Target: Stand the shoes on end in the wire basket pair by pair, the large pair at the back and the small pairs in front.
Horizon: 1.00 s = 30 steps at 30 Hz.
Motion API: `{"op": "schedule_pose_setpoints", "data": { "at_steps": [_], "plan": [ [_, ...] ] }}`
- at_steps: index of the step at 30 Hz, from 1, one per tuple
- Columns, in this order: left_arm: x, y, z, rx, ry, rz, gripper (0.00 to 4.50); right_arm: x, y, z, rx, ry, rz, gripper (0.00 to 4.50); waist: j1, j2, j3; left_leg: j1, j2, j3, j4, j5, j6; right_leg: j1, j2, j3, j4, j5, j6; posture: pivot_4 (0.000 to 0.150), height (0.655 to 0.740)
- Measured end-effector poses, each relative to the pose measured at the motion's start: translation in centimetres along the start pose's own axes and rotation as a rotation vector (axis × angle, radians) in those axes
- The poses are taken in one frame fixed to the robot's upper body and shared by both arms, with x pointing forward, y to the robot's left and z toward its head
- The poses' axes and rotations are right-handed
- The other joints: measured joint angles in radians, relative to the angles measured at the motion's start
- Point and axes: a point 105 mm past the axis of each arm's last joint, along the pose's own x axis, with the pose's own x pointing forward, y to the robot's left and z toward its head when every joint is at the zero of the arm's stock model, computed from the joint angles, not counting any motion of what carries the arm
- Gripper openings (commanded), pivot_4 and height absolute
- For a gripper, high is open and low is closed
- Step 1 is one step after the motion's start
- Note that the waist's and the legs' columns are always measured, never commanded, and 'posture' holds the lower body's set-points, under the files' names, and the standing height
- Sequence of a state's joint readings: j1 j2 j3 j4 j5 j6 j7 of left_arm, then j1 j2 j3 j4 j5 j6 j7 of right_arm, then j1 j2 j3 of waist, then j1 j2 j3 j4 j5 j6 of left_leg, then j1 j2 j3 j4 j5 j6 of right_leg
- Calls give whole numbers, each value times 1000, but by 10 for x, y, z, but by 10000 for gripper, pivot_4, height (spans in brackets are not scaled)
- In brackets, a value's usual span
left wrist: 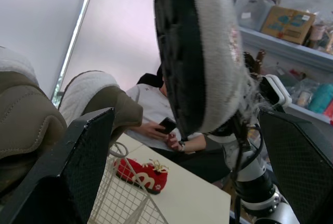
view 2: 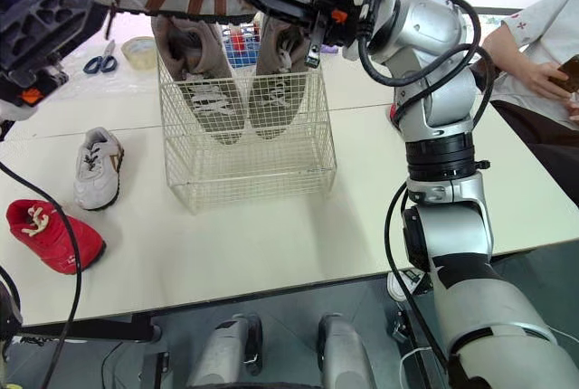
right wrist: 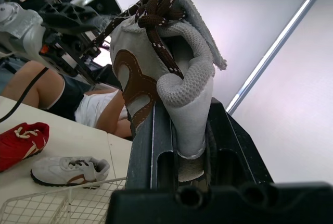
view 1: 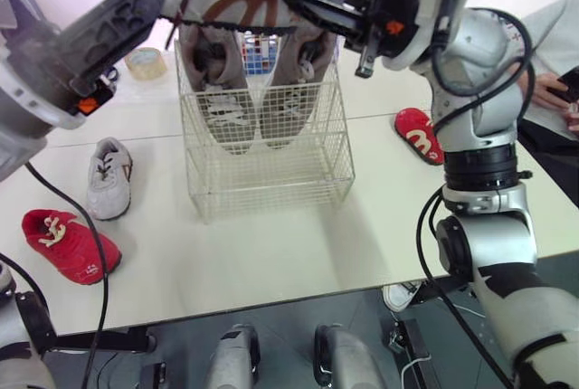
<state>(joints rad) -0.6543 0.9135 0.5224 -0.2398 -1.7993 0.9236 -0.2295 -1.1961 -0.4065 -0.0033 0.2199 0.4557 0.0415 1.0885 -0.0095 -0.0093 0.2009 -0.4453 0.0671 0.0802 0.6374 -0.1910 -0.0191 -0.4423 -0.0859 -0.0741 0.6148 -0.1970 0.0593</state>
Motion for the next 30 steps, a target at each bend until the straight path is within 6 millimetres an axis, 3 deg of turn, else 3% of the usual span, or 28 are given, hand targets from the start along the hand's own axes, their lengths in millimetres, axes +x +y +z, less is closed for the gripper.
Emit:
{"op": "schedule_pose_setpoints", "data": {
  "at_steps": [9,12,18,19,21,25,29,30],
  "plan": [
    [2,6,10,-19,-67,6,45000,6,17,2,-58,10,90,2623,-2,0,0,1,0,0,-2,0,0,0,0,0,0,0,0,1500,7400],
    [3,9,7,-39,-55,7,36027,7,22,-3,-85,33,114,2330,-2,0,0,1,0,0,-2,1,0,0,0,0,0,0,0,1500,7400],
    [4,8,2,-52,-44,-12,5736,7,22,-3,-116,46,116,2330,-2,0,0,1,0,0,-2,1,-1,0,0,0,-1,0,0,1500,7400],
    [3,9,2,-56,-43,-9,3053,7,22,-4,-116,49,118,2330,-2,0,0,1,0,0,-2,1,-1,0,0,0,-1,0,0,1500,7400],
    [3,9,1,-62,-47,-8,2952,7,22,-4,-118,52,117,2330,-2,0,0,1,0,0,-2,1,-1,0,0,0,0,0,0,1500,7400],
    [4,13,-1,-100,-92,7,2952,5,16,-4,-73,45,66,20666,-1,0,0,1,0,0,-2,1,-1,0,0,0,0,0,0,1500,7400],
    [1,19,3,-154,-233,30,2952,-15,-12,-9,161,-22,-202,41018,-1,-2,-1,1,0,0,-1,1,-1,1,0,0,-1,0,0,1500,7400],
    [0,19,4,-171,-273,23,2952,-23,-20,-12,257,-58,-296,44339,0,-2,-1,1,0,0,-1,1,-1,1,0,0,0,1,0,1500,7400]
  ]
}}
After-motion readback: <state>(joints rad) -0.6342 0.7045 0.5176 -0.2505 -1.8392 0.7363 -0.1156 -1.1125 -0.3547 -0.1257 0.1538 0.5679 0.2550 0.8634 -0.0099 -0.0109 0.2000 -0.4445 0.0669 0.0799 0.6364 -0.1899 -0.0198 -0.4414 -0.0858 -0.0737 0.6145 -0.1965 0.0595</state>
